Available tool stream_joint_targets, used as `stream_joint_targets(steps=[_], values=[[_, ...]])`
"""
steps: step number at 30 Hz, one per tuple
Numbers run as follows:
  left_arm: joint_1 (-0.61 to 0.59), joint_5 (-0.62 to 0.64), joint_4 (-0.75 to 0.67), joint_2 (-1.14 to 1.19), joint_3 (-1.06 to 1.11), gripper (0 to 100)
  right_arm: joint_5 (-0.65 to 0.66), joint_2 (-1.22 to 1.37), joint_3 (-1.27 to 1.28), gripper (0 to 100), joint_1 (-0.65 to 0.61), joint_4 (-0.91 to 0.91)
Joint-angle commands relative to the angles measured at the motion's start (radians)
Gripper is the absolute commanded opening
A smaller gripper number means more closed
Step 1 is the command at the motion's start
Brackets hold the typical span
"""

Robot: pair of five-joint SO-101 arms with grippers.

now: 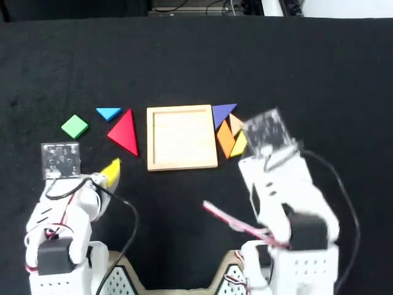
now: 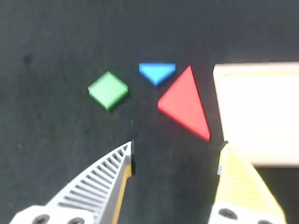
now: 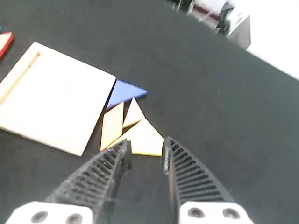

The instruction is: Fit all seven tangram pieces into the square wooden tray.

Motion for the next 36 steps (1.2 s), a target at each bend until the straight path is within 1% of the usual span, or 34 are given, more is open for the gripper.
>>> stream_joint_targets(steps=[1, 4, 6, 10, 12, 14, 15, 16, 17, 20, 22, 25, 27, 30, 33, 36], values=[[0.012, 0.041, -0.071, 0.127, -0.216, 29, -0.003, 0.308, -0.229, 12.0, 0.011, 0.048], [0.013, 0.117, -0.081, 0.296, -0.328, 30, -0.002, 0.556, -0.386, 11.9, 0.011, 0.094], [0.022, 0.157, -0.083, 0.451, -0.398, 30, -0.002, 0.711, -0.47, 11.7, 0.011, 0.097], [0.07, 0.204, -0.087, 0.827, -0.526, 30, -0.002, 1.021, -0.622, 11.7, 0.012, 0.025], [0.074, 0.23, -0.138, 1.011, -0.565, 29, -0.002, 1.187, -0.72, 11.7, 0.021, -0.017], [0.068, 0.262, -0.224, 1.178, -0.593, 29, 0.008, 1.353, -0.851, 11.7, 0.034, -0.037], [0.067, 0.275, -0.278, 1.249, -0.59, 29, 0.035, 1.437, -0.918, 11.7, 0.048, -0.034], [0.067, 0.284, -0.319, 1.309, -0.578, 29, 0.061, 1.508, -0.98, 11.7, 0.066, 0.0], [0.065, 0.293, -0.331, 1.352, -0.568, 29, 0.078, 1.578, -1.044, 12.0, 0.081, 0.052], [0.025, 0.322, -0.384, 1.424, -0.565, 29, 0.084, 1.774, -1.254, 12.1, 0.143, 0.143], [0.013, 0.328, -0.416, 1.432, -0.55, 29, 0.089, 1.873, -1.38, 13.2, 0.173, 0.212], [-0.004, 0.33, -0.48, 1.432, -0.513, 29, 0.089, 1.969, -1.531, 20.4, 0.181, 0.325], [-0.007, 0.33, -0.543, 1.425, -0.47, 29, 0.091, 2.003, -1.606, 23.0, 0.167, 0.393], [-0.005, 0.33, -0.6, 1.425, -0.437, 29, 0.138, 2.017, -1.666, 23.0, 0.132, 0.466], [-0.012, 0.33, -0.608, 1.425, -0.432, 29, 0.16, 2.008, -1.687, 23.0, 0.094, 0.529], [-0.013, 0.33, -0.608, 1.425, -0.432, 29, 0.158, 2.002, -1.685, 23.0, 0.084, 0.559]])
